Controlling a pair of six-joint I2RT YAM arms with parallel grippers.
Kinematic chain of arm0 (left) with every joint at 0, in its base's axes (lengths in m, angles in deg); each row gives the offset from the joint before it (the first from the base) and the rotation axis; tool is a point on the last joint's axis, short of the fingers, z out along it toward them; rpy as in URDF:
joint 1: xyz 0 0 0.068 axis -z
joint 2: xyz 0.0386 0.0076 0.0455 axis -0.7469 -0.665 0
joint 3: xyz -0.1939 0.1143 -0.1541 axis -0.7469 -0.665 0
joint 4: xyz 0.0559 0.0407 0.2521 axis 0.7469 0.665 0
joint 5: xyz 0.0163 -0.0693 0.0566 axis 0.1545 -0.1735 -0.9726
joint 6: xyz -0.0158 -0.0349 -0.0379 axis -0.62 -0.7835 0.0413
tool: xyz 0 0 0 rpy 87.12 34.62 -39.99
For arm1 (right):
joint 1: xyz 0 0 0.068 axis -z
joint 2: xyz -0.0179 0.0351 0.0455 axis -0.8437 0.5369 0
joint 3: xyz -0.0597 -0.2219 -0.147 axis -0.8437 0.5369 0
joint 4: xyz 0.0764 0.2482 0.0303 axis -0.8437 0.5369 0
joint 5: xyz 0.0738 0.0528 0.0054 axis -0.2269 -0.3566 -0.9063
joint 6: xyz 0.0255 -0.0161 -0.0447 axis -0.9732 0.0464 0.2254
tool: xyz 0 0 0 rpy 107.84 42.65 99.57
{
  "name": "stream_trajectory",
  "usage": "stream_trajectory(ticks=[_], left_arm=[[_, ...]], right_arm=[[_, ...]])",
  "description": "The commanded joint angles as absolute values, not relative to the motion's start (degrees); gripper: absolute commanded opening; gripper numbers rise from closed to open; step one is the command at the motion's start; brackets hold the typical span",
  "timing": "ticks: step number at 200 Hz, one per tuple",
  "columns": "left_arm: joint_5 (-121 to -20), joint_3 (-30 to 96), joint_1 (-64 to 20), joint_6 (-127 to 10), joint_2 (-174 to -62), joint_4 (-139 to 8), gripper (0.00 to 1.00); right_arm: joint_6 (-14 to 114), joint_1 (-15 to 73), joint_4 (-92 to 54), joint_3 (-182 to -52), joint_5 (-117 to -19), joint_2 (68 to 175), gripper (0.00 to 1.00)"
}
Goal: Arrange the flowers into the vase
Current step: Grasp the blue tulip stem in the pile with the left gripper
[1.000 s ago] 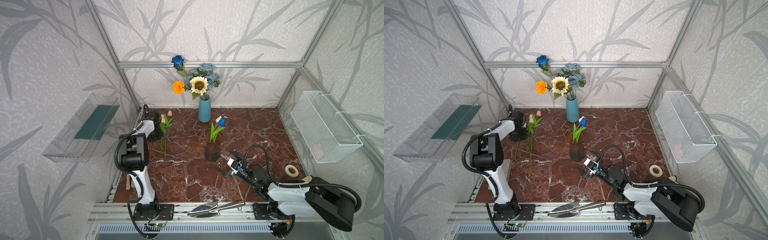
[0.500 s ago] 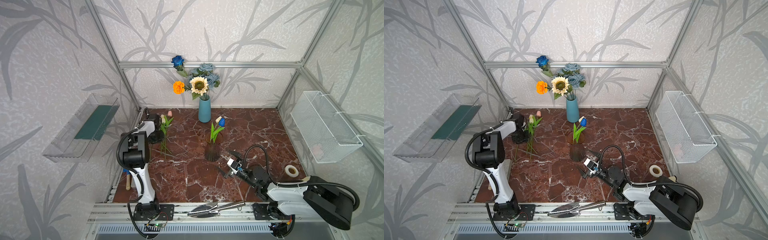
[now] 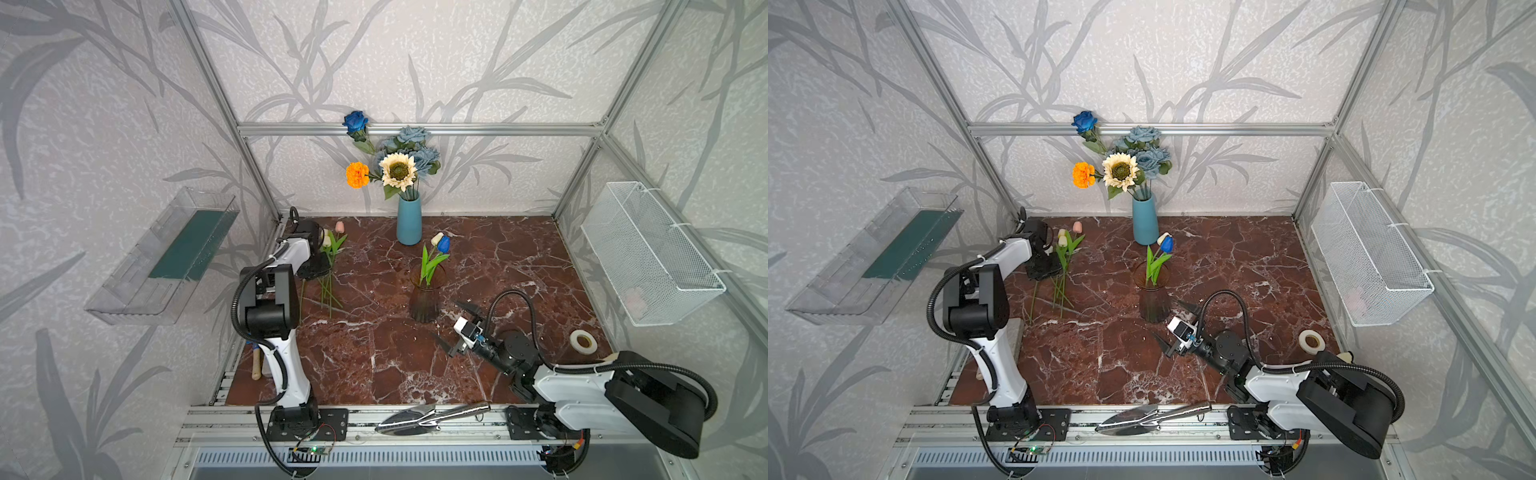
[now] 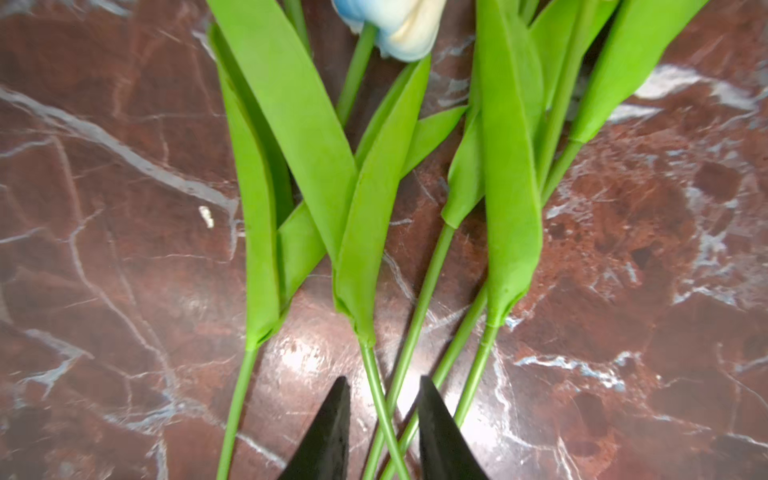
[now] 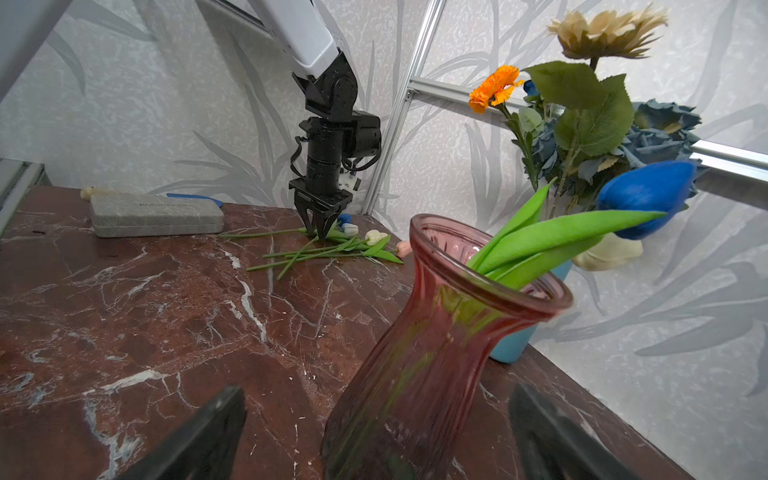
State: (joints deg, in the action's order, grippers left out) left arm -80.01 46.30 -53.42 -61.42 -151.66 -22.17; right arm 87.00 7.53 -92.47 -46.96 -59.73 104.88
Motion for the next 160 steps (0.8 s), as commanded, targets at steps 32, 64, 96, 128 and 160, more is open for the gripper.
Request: stream_trajectory(ticks=[32, 64, 96, 128, 160], left_arm=[[-80.4, 46.9, -53.7, -62.5, -153.7, -22.3, 0.23], [-80.8, 46.0, -54.0, -62.3, -153.8, -22.7, 0.14], [-81.0, 44.8, -54.1, -62.3, -152.9, -23.7, 0.11], [-81.2, 44.6, -54.2, -61.9, -152.7, -23.6, 0.08], [-81.1, 44.1, -54.3, -61.9, -152.4, -23.9, 0.05]], right_arm=[[86.8, 7.2, -94.3, -47.7, -59.7, 104.1, 0.99], [86.8, 7.2, -94.4, -47.7, -59.7, 104.1, 0.99], [86.7, 7.2, -94.3, -47.7, -59.8, 104.1, 0.99], [86.7, 7.2, -94.2, -47.8, -60.0, 104.3, 0.99], [86.7, 7.2, -94.3, -47.8, -59.9, 104.3, 0.99]])
